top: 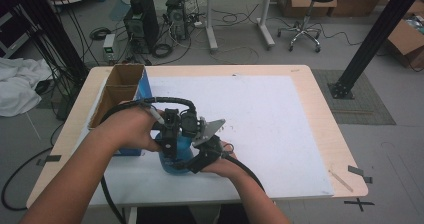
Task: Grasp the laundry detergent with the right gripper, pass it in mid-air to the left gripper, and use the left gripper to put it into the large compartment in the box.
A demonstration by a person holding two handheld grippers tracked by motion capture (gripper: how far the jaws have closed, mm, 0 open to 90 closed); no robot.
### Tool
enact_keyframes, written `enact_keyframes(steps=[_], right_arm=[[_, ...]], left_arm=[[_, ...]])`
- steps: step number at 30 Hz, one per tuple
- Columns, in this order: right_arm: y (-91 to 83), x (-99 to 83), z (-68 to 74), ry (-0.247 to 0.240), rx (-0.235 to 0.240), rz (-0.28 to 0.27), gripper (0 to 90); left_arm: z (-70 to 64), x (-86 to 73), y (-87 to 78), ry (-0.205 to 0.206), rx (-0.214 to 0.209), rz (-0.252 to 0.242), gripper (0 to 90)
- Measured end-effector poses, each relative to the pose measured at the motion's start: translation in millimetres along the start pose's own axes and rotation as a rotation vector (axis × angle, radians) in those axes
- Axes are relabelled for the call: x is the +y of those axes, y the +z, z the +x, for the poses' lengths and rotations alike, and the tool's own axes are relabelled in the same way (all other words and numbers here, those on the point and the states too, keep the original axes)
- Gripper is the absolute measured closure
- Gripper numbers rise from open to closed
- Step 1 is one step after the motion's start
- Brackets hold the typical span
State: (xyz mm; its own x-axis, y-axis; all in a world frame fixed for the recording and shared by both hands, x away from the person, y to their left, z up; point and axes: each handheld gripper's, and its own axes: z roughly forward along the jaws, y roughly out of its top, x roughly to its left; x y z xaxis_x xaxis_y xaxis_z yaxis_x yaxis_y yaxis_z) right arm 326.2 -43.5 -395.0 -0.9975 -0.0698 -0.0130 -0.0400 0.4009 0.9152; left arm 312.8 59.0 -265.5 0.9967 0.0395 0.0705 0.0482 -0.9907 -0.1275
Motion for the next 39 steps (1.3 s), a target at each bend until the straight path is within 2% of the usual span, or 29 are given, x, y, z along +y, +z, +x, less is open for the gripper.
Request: enact_keyframes(steps=[3,7,15,22,26,32,37,39], right_arm=[[-4.6,-0.7,2.3,0.019,0.009,0.014,26.1],[-11.6,-0.4,0.7,0.001,-0.001,0.019,20.6],[-23.2,5.1,-1.5,0.007,-0.010,0.078,12.5],[-38.9,8.5,-1.9,-0.021,-0.018,0.141,4.5],[-49.4,11.0,-2.5,-0.027,-0.023,0.210,0.0],[-64.7,13.0,-5.8,-0.031,-0.020,0.345,0.0],[-75.4,15.4,-8.3,-0.034,0.001,0.467,0.0],[-78.4,16.0,-8.7,-0.034,0.011,0.516,0.0]], left_arm=[[3.1,-0.7,-1.0,-0.007,-0.001,0.003,39.3],[6.5,-0.2,-2.3,-0.013,-0.003,0.006,39.3],[12.4,-0.4,-7.1,-0.035,-0.009,-0.007,39.2],[18.2,-5.3,-10.0,-0.060,-0.012,-0.003,39.1],[22.3,-7.5,-13.5,-0.076,-0.018,0.004,39.1],[29.2,-10.9,-24.0,-0.114,-0.029,0.007,39.1],[35.8,-14.4,-36.8,-0.161,-0.033,0.016,39.0],[39.1,-15.9,-43.2,-0.194,-0.037,0.016,39.0]])
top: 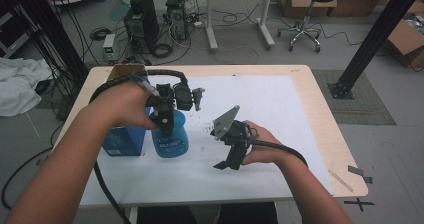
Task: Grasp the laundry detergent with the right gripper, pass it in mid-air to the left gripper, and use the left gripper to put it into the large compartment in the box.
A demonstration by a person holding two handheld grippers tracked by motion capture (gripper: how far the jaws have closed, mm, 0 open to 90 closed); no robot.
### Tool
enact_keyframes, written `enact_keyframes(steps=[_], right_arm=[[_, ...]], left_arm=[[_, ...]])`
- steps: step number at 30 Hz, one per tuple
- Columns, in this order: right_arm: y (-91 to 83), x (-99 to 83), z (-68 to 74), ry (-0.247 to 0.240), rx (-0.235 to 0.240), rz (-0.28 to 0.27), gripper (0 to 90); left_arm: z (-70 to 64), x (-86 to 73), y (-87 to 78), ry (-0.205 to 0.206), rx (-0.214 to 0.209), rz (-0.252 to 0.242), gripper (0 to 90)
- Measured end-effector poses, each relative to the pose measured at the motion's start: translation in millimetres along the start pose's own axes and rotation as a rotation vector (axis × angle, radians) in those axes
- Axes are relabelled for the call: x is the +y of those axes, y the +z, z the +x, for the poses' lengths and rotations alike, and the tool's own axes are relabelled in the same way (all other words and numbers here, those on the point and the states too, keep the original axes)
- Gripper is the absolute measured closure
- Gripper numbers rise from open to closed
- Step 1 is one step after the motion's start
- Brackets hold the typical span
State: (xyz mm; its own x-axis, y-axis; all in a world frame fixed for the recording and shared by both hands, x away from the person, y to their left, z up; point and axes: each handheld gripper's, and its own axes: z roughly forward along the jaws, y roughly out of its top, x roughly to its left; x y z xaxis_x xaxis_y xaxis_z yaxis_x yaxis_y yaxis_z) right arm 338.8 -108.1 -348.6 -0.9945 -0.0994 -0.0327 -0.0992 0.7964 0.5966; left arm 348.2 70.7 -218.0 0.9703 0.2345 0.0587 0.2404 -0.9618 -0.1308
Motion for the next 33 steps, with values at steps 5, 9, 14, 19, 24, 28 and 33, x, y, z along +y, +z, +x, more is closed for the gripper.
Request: enact_keyframes(steps=[5,9,14,19,24,28,33], right_arm=[[-9.2,-3.6,-0.5,-0.006,0.031,0.150,0.0],[-19.7,-6.6,-0.2,-0.005,0.038,0.239,0.0],[-35.7,-9.5,0.5,-0.012,0.025,0.290,0.0],[-47.2,-12.1,0.5,-0.018,0.015,0.321,0.0],[-52.0,-13.2,1.8,-0.034,0.025,0.374,0.0],[-53.9,-13.8,2.7,-0.044,0.030,0.400,0.0],[-54.8,-14.6,2.8,-0.049,0.031,0.422,0.0]], left_arm=[[11.9,-5.4,-20.2,-0.127,-0.026,-0.009,39.0],[21.5,-13.0,-34.7,-0.232,-0.046,-0.032,39.0],[34.5,-24.1,-50.6,-0.379,-0.058,-0.026,38.9],[46.0,-37.5,-64.1,-0.526,-0.065,0.003,38.9],[57.3,-59.0,-79.0,-0.686,-0.089,-0.016,38.9],[64.0,-75.9,-90.7,-0.795,-0.091,-0.034,38.9],[70.4,-93.3,-102.5,-0.907,-0.100,-0.040,39.0]])
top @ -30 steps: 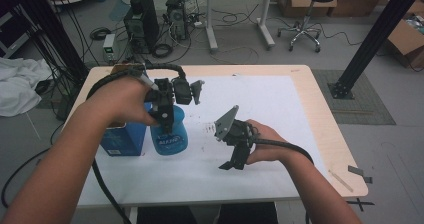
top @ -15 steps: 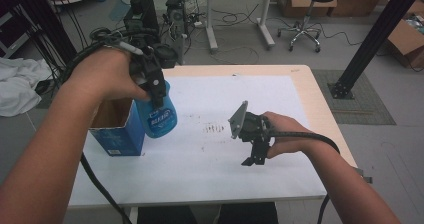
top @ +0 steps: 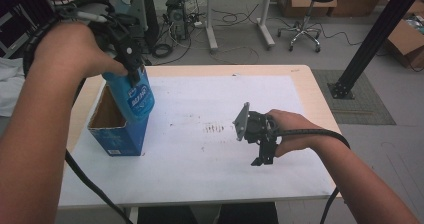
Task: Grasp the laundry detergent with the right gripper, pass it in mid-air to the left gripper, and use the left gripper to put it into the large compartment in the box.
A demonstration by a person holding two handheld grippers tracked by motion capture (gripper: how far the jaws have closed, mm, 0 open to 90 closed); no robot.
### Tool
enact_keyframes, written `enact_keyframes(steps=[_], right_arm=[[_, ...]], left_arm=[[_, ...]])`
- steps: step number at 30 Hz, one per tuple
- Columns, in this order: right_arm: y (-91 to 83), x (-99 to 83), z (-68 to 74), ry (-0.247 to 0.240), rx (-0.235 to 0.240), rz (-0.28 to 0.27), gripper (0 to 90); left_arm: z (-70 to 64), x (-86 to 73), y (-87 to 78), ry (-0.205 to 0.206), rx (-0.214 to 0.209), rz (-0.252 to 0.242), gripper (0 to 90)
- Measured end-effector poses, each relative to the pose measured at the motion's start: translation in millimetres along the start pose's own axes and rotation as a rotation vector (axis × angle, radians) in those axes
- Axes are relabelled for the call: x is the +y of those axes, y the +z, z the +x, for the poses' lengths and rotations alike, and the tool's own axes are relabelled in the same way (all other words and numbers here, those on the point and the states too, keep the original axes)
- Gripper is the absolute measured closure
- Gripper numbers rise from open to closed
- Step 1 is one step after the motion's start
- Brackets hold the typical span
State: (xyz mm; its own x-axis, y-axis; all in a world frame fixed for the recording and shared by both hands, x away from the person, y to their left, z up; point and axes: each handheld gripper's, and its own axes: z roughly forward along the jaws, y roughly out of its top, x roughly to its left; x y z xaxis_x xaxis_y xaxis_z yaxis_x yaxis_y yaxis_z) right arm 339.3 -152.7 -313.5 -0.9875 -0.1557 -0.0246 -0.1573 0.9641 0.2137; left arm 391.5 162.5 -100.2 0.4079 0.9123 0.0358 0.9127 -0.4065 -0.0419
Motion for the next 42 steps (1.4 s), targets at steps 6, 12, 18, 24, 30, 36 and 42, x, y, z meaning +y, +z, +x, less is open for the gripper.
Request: enact_keyframes(steps=[6,12,18,24,30,36,42], right_arm=[[-2.7,0.5,0.1,-0.008,0.000,0.011,0.0],[-2.9,0.9,-0.7,-0.013,0.007,0.028,0.0],[-0.4,1.8,-3.8,-0.013,0.013,0.043,0.0],[-0.2,2.6,-5.8,-0.014,0.025,0.065,0.0],[-1.7,2.5,-7.1,-0.010,0.033,0.082,0.0],[0.7,2.0,-7.5,-0.006,0.042,0.087,0.0],[1.8,1.3,-7.0,-0.003,0.047,0.090,0.0]], left_arm=[[19.9,-2.9,-11.6,-0.121,-0.013,0.004,39.0],[38.3,-3.3,-16.9,-0.238,-0.009,0.009,39.0],[57.4,-1.8,-11.9,-0.326,-0.007,0.020,39.0],[73.1,-2.2,-1.5,-0.363,-0.017,0.026,38.9],[82.6,-0.4,11.7,-0.383,-0.012,0.043,38.9],[87.0,2.5,26.7,-0.384,-0.019,0.057,38.9],[88.3,5.2,44.4,-0.379,-0.019,0.066,38.9]])
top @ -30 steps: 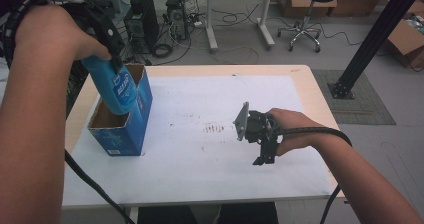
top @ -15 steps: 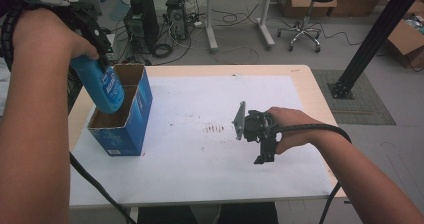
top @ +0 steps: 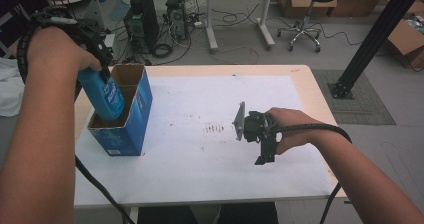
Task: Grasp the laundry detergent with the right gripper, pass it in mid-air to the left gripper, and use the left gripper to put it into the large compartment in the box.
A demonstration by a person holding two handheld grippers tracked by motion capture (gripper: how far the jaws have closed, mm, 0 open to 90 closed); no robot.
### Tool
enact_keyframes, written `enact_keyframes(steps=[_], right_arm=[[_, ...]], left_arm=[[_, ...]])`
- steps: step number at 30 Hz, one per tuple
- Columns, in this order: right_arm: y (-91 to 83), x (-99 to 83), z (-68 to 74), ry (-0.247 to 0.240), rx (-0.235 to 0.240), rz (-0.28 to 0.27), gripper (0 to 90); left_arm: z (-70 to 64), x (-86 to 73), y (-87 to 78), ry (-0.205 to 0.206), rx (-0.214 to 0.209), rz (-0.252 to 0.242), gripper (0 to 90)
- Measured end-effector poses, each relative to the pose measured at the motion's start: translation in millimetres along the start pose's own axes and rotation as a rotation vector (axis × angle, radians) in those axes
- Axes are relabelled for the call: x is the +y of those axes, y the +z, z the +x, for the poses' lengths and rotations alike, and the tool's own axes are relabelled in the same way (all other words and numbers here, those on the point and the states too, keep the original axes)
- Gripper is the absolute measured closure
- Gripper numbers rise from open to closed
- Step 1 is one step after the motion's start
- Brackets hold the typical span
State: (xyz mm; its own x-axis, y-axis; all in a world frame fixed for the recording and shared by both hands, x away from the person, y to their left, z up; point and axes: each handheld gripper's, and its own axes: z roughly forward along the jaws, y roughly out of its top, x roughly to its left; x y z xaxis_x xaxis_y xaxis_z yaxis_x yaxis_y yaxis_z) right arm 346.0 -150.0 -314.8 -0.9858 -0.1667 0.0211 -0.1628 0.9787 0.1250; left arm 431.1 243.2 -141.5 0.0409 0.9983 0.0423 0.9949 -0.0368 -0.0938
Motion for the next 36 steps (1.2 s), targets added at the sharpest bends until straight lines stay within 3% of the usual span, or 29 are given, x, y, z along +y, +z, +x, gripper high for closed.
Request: enact_keyframes(steps=[15,36], right_arm=[[0.7,2.2,0.8,-0.001,-0.002,-0.002,0.0],[4.2,4.9,1.1,-0.002,0.009,0.000,0.1]], left_arm=[[-3.9,9.5,49.8,0.031,0.012,0.025,38.9],[1.0,19.3,112.8,0.025,-0.015,0.054,38.8]])
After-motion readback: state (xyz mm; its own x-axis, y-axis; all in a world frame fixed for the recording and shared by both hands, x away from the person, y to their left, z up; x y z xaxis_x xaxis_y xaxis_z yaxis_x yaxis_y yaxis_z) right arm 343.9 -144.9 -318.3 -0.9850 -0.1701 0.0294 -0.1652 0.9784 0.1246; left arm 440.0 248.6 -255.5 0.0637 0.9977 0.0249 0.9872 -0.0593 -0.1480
